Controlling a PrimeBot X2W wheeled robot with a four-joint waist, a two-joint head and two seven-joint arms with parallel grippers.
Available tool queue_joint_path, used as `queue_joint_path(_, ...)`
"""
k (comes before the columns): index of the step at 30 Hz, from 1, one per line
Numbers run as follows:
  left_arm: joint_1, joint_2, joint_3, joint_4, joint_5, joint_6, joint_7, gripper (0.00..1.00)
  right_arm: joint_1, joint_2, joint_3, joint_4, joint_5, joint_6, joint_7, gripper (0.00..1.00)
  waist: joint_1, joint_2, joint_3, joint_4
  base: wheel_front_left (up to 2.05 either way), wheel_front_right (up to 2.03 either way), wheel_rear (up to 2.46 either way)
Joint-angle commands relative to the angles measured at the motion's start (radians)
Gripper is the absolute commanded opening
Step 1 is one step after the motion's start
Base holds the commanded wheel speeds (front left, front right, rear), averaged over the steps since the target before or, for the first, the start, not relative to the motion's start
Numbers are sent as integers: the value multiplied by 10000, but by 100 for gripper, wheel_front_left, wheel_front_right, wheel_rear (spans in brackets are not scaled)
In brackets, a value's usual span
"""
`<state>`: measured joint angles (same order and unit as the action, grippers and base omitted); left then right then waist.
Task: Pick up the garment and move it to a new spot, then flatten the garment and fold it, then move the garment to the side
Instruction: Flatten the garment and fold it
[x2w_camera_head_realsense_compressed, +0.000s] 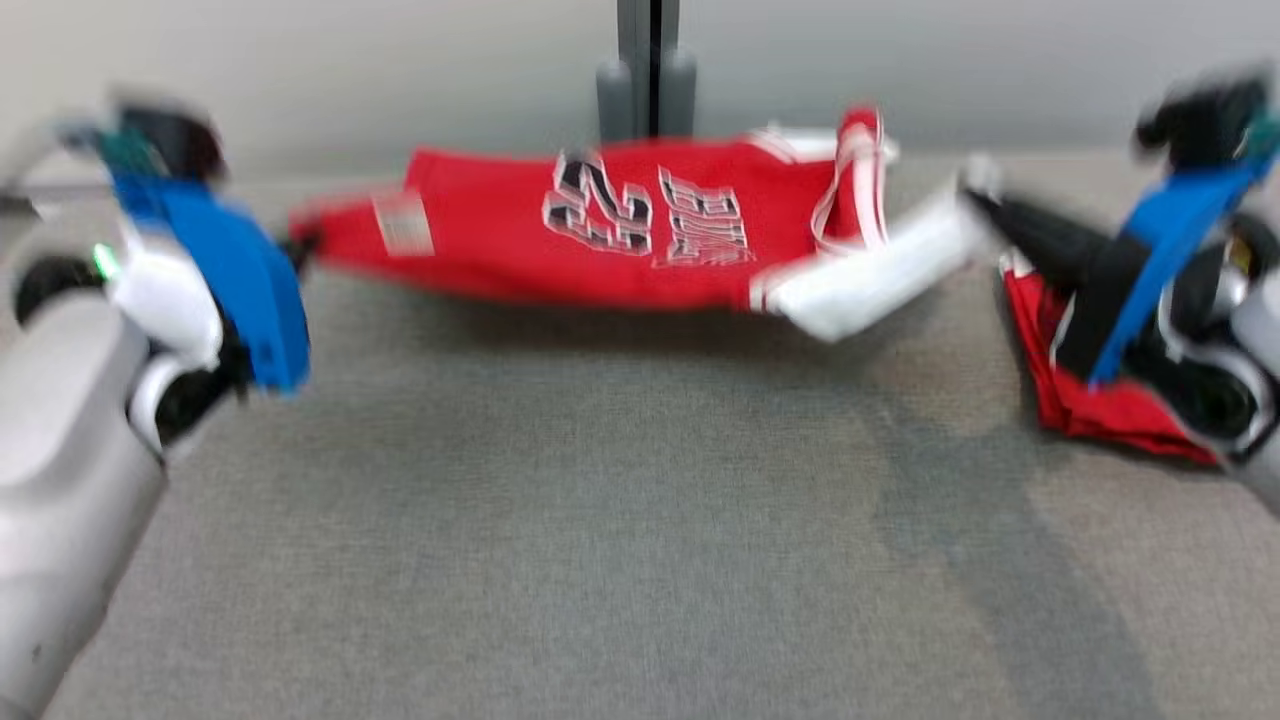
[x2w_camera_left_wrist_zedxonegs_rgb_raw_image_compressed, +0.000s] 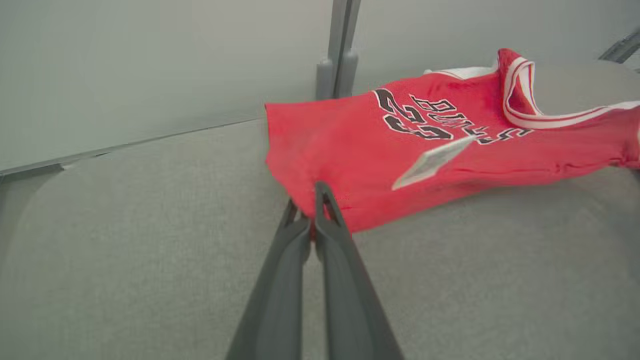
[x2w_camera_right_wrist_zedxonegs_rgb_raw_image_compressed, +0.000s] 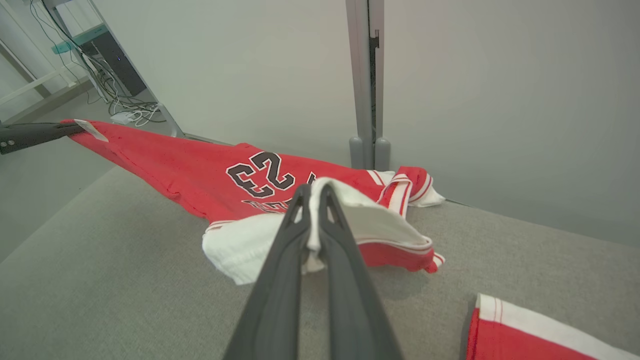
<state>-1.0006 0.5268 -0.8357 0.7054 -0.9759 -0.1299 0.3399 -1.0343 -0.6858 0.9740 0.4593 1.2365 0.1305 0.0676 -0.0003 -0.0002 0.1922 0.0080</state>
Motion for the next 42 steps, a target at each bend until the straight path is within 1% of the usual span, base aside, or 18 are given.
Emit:
queue_joint_path(1, 593, 275, -231, -369, -282, -13, 330, 0, 553, -311, 217, -346, 52, 3, 273, 0, 3, 2, -673, -379, 0, 0, 0)
queue_joint_path(4, 1891, 873, -686, -1451, -1012, -13, 1031, 0, 1912, -1151, 696, -1122, 269, 2, 1019, 0, 3, 2, -1226, -347, 0, 0, 0)
queue_joint_path(6, 2747, 1323, -858, -2107, -1369, -13, 1422, 0, 2786, -1679, 870, -1733, 615, 3, 1513, 0, 3, 2, -1529, -337, 0, 0, 0)
queue_joint_path(7, 3133, 1567, -921, -2475, -1556, 75, 1634, 0, 3173, -1990, 939, -2066, 745, 3, 1774, 0, 3, 2, -1637, -346, 0, 0, 0)
queue_joint_path(10, 4381, 2257, -1124, -3748, -2223, 456, 2383, 0, 4333, -2855, 1096, -2846, 1217, 3, 2515, 0, 3, 2, -1945, -400, 0, 0, 0)
queue_joint_path(14, 5557, 3215, -1379, -5561, -2879, 1174, 3235, 0, 5494, -3921, 1258, -3683, 1681, 3, 3499, 0, 3, 2, -2054, -428, 0, 0, 0)
queue_joint_path(16, 6030, 3657, -1456, -6338, -3153, 1548, 3514, 0, 5974, -4292, 1327, -4118, 1880, 3, 3883, 0, 3, 2, -2065, -430, 0, 0, 0)
queue_joint_path(19, 6412, 4081, -1478, -7301, -3461, 1972, 3771, 0, 6338, -4765, 1216, -4779, 2072, 3, 4232, 0, 3, 2, -2051, -421, 0, 0, 0)
queue_joint_path(21, 6497, 4285, -1423, -7724, -3570, 2181, 3867, 0, 6364, -4910, 1084, -5158, 2106, 3, 4473, 0, 3, 2, -2036, -416, 0, 0, 0)
queue_joint_path(23, 6419, 4402, -1389, -7996, -3637, 2298, 4018, 0, 6144, -4958, 893, -5433, 2036, 3, 4765, 0, 3, 2, -1986, -407, 0, 0, 0)
queue_joint_path(25, 6151, 4409, -1315, -8153, -3689, 2361, 4237, 0, 5777, -4881, 601, -5556, 1974, 3, 5118, 0, 3, 2, -1835, -371, 0, 0, 0)
queue_joint_path(27, 5836, 4274, -1266, -8141, -3745, 2333, 4518, 0, 5427, -4616, 345, -5386, 1939, 3, 5558, 0, 3, 2, -1662, -310, 0, 0, 0)
queue_joint_path(29, 5451, 4039, -1234, -7957, -3822, 2247, 4843, 0, 4999, -4259, 112, -4986, 1916, 3, 6059, 0, 3, 2, -1474, -238, 0, 0, 0)
queue_joint_path(31, 5044, 3775, -1196, -7584, -3951, 2141, 5170, 0, 4478, -3836, -91, -4329, 1721, 3, 6565, 0, 3, 2, -1288, -167, 0, 0, 0)
queue_joint_path(34, 4441, 3253, -1139, -6773, -4177, 2010, 5677, 0, 3734, -2873, -271, -3121, 1297, 5, 7237, 0, 3, 2, -1029, -64, 0, 0, 0)
queue_joint_path(38, 3737, 2661, -1222, -5627, -4165, 1876, 6177, 0, 2890, -1584, -545, -1470, 749, 3, 7740, 0, 3, 2, -757, -49, 0, 0, 0)
queue_joint_path(40, 3504, 2371, -1167, -5107, -4240, 1855, 6230, 0, 2557, -976, -676, -739, 557, 3, 7854, 0, 3, 2, -645, -62, 0, 0, 0)
queue_joint_path(42, 3298, 2130, -1101, -4599, -4208, 1795, 6153, 0, 2282, -502, -782, -25, 306, 3, 7916, 0, 3, 2, -561, -89, 0, 0, 0)
